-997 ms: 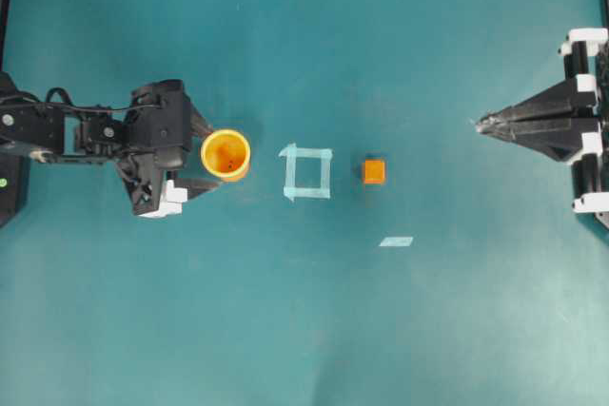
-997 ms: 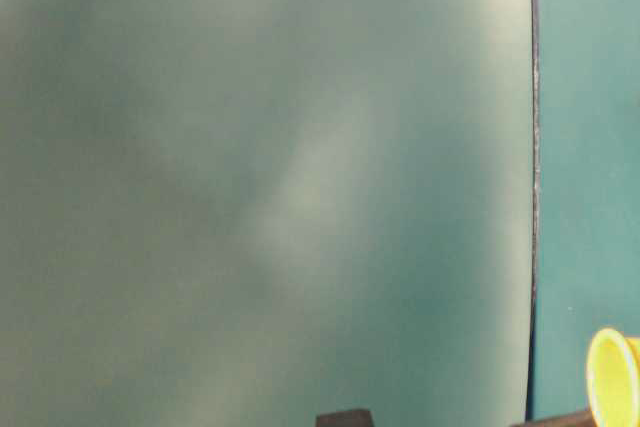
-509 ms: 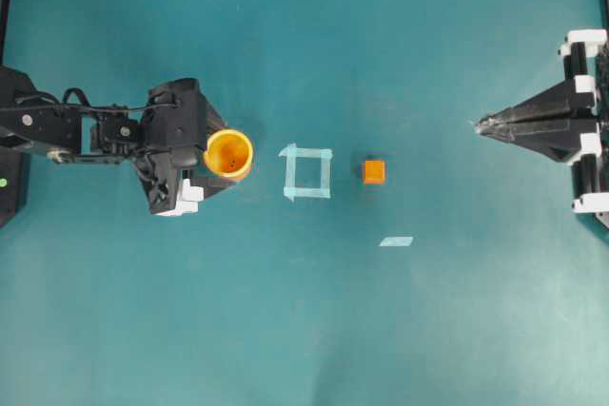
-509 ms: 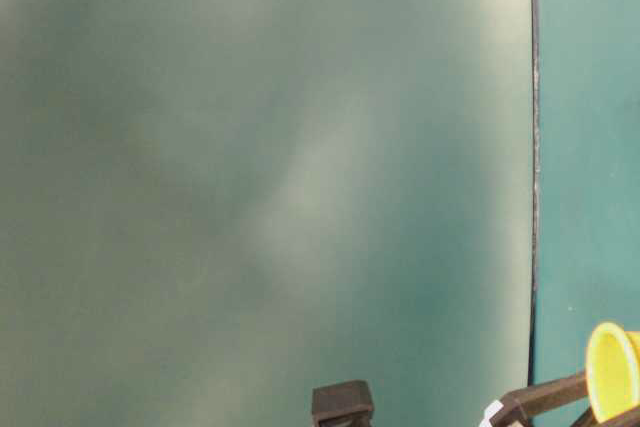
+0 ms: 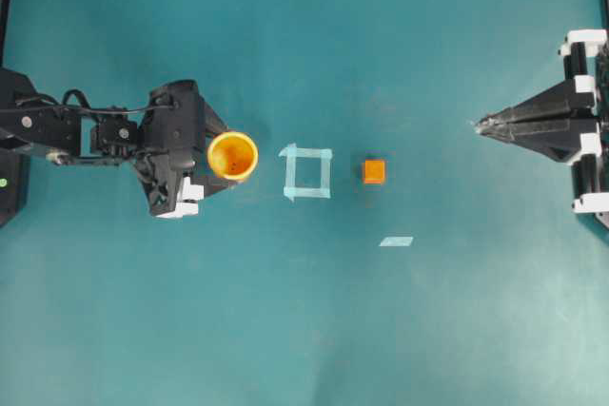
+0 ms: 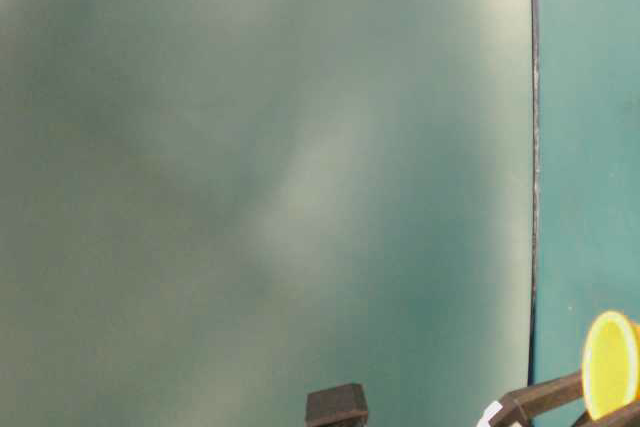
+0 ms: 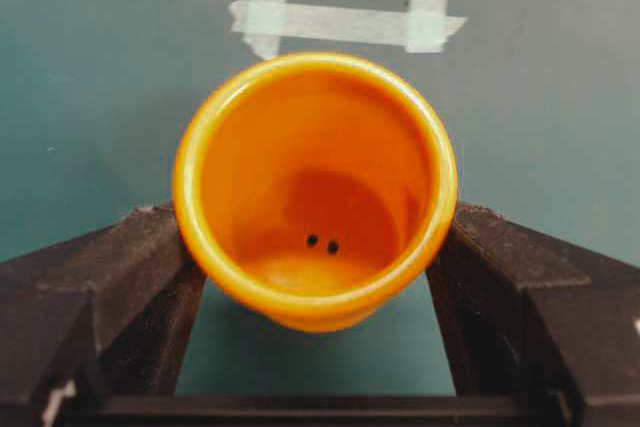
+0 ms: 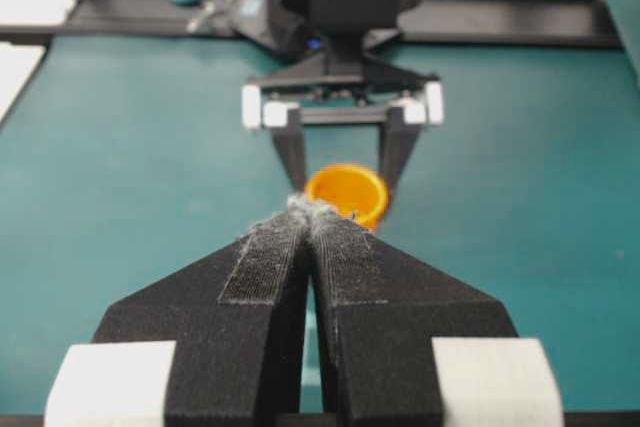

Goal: Move the cup forward with left arm.
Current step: 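Close the left gripper around the orange cup, then drag the held orange cup toward the near table edge with the left gripper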

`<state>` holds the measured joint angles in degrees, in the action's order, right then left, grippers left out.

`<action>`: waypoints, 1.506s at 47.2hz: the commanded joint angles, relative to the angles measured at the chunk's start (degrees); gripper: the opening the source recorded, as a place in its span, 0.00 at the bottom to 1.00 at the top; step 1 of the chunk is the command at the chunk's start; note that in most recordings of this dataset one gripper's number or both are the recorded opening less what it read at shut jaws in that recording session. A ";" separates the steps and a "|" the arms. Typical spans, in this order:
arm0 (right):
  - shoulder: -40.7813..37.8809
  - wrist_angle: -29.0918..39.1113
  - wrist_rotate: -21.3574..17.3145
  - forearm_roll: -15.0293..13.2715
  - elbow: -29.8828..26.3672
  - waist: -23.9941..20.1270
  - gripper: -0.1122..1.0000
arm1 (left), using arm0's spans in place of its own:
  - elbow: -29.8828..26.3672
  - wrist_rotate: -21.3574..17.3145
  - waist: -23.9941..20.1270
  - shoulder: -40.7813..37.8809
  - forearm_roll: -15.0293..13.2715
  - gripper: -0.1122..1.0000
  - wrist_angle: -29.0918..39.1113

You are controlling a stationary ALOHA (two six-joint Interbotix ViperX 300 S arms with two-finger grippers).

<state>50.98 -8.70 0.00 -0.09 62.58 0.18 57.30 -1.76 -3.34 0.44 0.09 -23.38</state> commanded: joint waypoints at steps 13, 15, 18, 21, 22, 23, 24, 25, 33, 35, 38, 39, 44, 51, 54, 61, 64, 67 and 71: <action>-0.09 0.26 0.00 0.00 -1.85 0.09 0.10 | -0.53 0.00 4.75 1.23 0.00 0.69 -2.02; -0.18 0.18 -0.09 -0.09 -1.85 0.00 0.10 | -0.62 0.00 5.45 1.23 0.00 0.69 -2.20; -0.09 0.18 -0.09 0.00 -1.85 0.00 0.10 | -0.70 0.09 6.42 1.23 0.09 0.69 -2.46; -0.18 0.26 -0.09 -0.09 -1.85 0.09 0.10 | -0.79 0.35 7.29 1.23 0.00 0.69 -2.81; -0.09 0.26 -0.09 -0.09 -1.85 0.00 0.10 | -0.79 0.62 7.91 1.23 0.00 0.69 -2.99; -0.09 0.26 -0.09 -0.09 -1.85 0.00 0.10 | -0.79 0.79 8.26 1.23 0.00 0.69 -3.08; -0.09 0.35 -0.09 -0.09 -1.85 0.00 0.10 | -0.79 0.79 8.70 1.32 0.00 0.69 -3.16; -0.09 0.44 -0.09 -0.09 -1.85 0.09 0.10 | -0.88 0.79 9.05 1.41 0.09 0.69 -3.16; -0.09 0.88 -0.09 -0.09 -1.85 0.09 0.10 | -1.23 0.97 13.10 2.46 0.00 0.69 -3.16; -0.09 0.88 -0.09 0.00 -1.93 0.09 0.10 | -1.32 0.97 14.24 2.46 -0.26 0.69 -3.08; -0.09 0.88 -0.09 0.00 -1.93 0.09 0.10 | -1.58 1.05 15.82 2.29 -0.26 0.69 -3.16; -0.09 0.88 -0.09 0.00 -1.93 0.09 0.10 | -1.58 1.05 16.35 2.29 -0.35 0.69 -3.08; -0.09 0.88 -0.09 0.00 -1.93 0.00 0.10 | -1.93 0.97 19.42 1.93 -0.35 0.69 -2.46; -0.18 0.97 -0.18 0.18 -2.02 0.00 0.10 | -2.20 1.05 23.20 1.67 -0.35 0.69 -1.58; -0.18 0.88 -0.18 0.18 -2.02 0.00 0.10 | -2.46 1.05 24.79 1.49 -0.35 0.69 -1.32; -0.09 0.88 -0.18 0.18 -2.20 0.09 0.10 | -3.96 1.05 28.30 0.62 -0.26 0.69 -0.18; -0.18 0.88 -0.62 0.18 -2.20 0.09 0.10 | -4.92 1.05 29.62 0.00 -0.35 0.69 0.62; -0.09 0.88 -0.97 0.18 -2.20 0.00 0.10 | -5.98 1.05 30.85 -0.62 -0.35 0.69 1.41; -0.09 0.88 -1.41 0.18 -2.20 0.00 0.10 | -7.91 0.97 32.70 -1.67 -0.26 0.69 2.46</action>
<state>50.98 -7.56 -1.23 -0.09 62.14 0.18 51.77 -0.70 27.86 -1.23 -0.18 -21.36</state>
